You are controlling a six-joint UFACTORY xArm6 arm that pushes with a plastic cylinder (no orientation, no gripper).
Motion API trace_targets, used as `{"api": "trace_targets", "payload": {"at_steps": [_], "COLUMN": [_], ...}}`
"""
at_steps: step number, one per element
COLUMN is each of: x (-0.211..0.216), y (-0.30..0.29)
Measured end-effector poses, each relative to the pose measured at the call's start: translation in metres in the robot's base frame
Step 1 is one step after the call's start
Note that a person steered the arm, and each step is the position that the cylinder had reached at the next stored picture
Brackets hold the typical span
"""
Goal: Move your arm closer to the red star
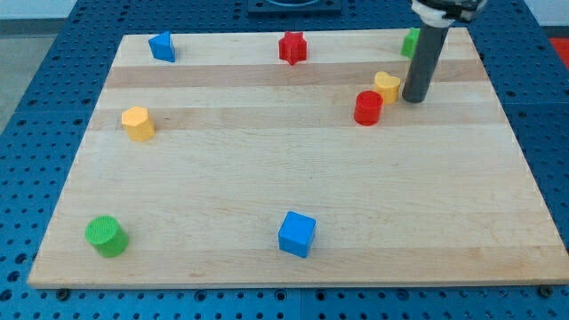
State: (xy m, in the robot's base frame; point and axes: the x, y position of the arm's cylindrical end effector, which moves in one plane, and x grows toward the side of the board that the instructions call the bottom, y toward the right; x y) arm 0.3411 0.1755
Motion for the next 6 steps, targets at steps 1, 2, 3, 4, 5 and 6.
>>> {"api": "trace_targets", "payload": {"at_steps": [1, 2, 3, 4, 5, 6], "x": [-0.038, -0.063, -0.081, -0.105, -0.136, -0.149], "y": [-0.009, -0.045, -0.079, -0.101, -0.111, -0.132]}}
